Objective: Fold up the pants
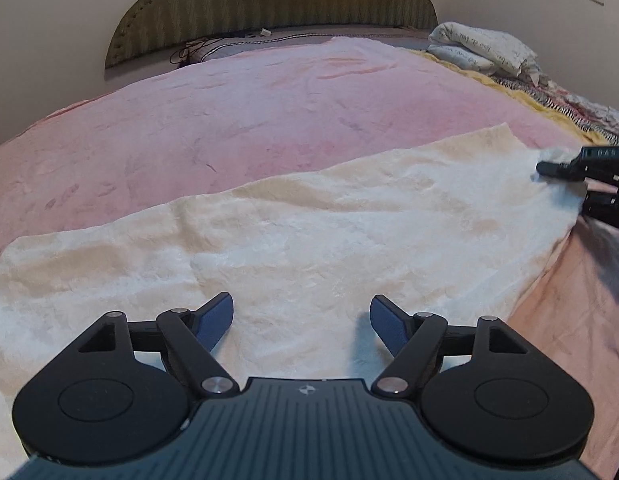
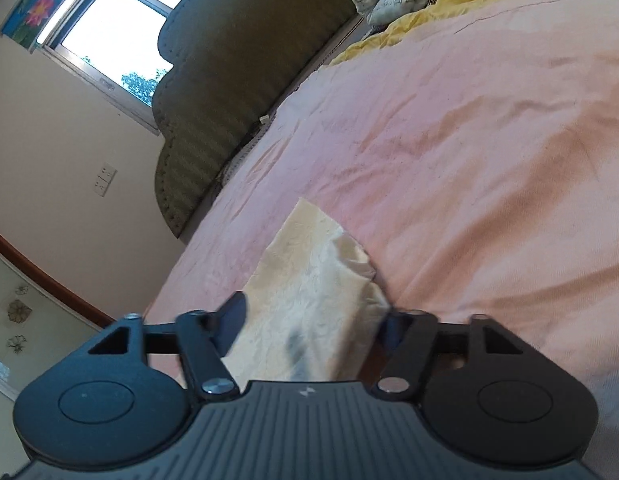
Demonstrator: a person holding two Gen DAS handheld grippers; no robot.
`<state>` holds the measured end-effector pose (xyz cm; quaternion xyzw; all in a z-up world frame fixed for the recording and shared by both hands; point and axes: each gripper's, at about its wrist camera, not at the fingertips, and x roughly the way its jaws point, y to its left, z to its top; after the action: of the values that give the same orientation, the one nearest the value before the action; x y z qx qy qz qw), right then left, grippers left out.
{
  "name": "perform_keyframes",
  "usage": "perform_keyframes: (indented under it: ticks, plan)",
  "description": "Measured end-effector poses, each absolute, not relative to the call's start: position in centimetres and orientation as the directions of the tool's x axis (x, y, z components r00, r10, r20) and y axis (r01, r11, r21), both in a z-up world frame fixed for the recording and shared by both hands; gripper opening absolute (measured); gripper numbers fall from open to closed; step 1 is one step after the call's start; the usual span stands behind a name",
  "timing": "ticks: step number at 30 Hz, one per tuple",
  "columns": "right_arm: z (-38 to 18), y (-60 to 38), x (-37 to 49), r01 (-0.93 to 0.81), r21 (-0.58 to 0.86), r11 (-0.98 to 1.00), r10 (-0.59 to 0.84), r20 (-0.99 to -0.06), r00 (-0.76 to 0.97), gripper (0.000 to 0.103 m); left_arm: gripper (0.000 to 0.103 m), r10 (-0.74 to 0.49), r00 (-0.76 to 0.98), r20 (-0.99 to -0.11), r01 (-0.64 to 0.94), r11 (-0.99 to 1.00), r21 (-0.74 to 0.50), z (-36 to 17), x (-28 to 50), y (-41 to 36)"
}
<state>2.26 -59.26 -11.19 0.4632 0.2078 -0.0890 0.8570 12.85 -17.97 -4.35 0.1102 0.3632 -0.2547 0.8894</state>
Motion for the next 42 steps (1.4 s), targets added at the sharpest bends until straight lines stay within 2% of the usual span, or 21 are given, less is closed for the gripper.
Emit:
perform_keyframes:
  ticks: [2, 3, 5, 8, 11, 12, 13, 18, 20, 21, 22, 23, 24, 25, 27, 33, 39, 42]
  plan:
    - [-11.1, -59.2, 2.3, 0.332, 0.747, 0.576, 0.042, -0.432, 0.901, 0.019, 0.078, -0.433, 0.586, -0.686, 0.534, 0.842, -0.076, -3.3, 13.7, -17.6]
    - [-10.3, -58.5, 2.4, 0.325, 0.694, 0.643, 0.024, -0.443, 0.896, 0.019, 0.078, -0.474, 0.562, -0.677, 0.538, 0.832, -0.136, -2.9, 14.2, -17.6]
    - [-7.9, -56.0, 2.7, 0.283, 0.546, 0.788, -0.013, -0.446, 0.895, 0.018, 0.078, -0.578, 0.49, -0.653, 0.53, 0.792, -0.304, -2.2, 15.7, -17.4]
    - [-4.8, -50.5, 3.3, 0.155, 0.298, 0.942, -0.011, -0.435, 0.901, 0.018, 0.078, -0.76, 0.355, -0.543, 0.438, 0.649, -0.622, -2.2, 18.4, -17.2]
    - [-3.5, -45.1, 4.2, 0.021, 0.079, 0.997, 0.015, -0.439, 0.899, 0.018, 0.09, -0.876, 0.285, -0.389, 0.348, 0.473, -0.81, -2.8, 19.7, -17.8]
    - [-3.4, -43.8, 4.3, -0.011, 0.04, 0.999, 0.028, -0.44, 0.897, 0.018, 0.097, -0.887, 0.278, -0.368, 0.329, 0.448, -0.832, -3.1, 19.9, -18.4]
    - [-3.5, -42.7, 4.5, -0.041, 0.015, 0.999, 0.044, -0.442, 0.896, 0.018, 0.097, -0.89, 0.272, -0.366, 0.319, 0.443, -0.838, -3.3, 20.1, -19.0]
    - [-3.7, -40.3, 4.3, -0.126, 0.025, 0.992, 0.124, -0.448, 0.886, 0.019, 0.096, -0.865, 0.266, -0.425, 0.287, 0.492, -0.822, -4.3, 21.2, -21.3]
    - [-3.6, -39.3, 3.9, -0.161, 0.016, 0.987, 0.151, -0.453, 0.879, 0.019, 0.09, -0.837, 0.3, -0.457, 0.265, 0.533, -0.803, -4.4, 21.8, -21.3]
    - [-3.6, -38.9, 3.8, -0.177, 0.012, 0.984, 0.162, -0.459, 0.873, 0.019, 0.08, -0.823, 0.317, -0.471, 0.255, 0.552, -0.794, -4.4, 22.1, -21.1]
    - [-3.5, -38.4, 3.7, -0.194, 0.004, 0.981, 0.174, -0.467, 0.867, 0.019, 0.06, -0.81, 0.319, -0.491, 0.239, 0.57, -0.786, -4.6, 22.4, -20.6]
    - [-3.5, -37.9, 3.7, -0.208, -0.004, 0.978, 0.182, -0.474, 0.862, 0.019, 0.048, -0.802, 0.314, -0.507, 0.231, 0.583, -0.779, -4.8, 22.6, -20.3]
    - [-3.5, -37.4, 3.8, -0.221, -0.017, 0.975, 0.186, -0.48, 0.857, 0.019, 0.023, -0.788, 0.311, -0.532, 0.227, 0.605, -0.764, -5.0, 22.9, -19.7]
    - [-3.5, -36.9, 3.8, -0.231, -0.028, 0.973, 0.189, -0.485, 0.854, 0.019, 0.014, -0.77, 0.314, -0.556, 0.224, 0.629, -0.745, -5.0, 23.1, -19.0]
    - [-3.5, -36.0, 4.1, -0.264, -0.033, 0.964, 0.214, -0.492, 0.844, 0.019, 0.005, -0.74, 0.34, -0.58, 0.234, 0.664, -0.71, -4.9, 22.7, -17.6]
    - [-2.9, -30.9, 5.4, -0.436, -0.025, 0.9, 0.368, -0.494, 0.788, 0.019, 0.005, -0.59, 0.482, -0.648, 0.304, 0.806, -0.508, -1.8, 20.8, -11.7]
    - [-3.2, -23.5, 7.5, -0.584, -0.126, 0.802, 0.461, -0.493, 0.738, 0.019, 0.008, -0.419, 0.569, -0.708, 0.298, 0.907, -0.298, -1.3, 21.0, -7.5]
    - [-4.7, -21.6, 9.0, -0.607, -0.099, 0.789, 0.475, -0.529, 0.703, 0.021, 0.03, -0.334, 0.56, -0.758, 0.254, 0.94, -0.227, -3.1, 21.5, -6.2]
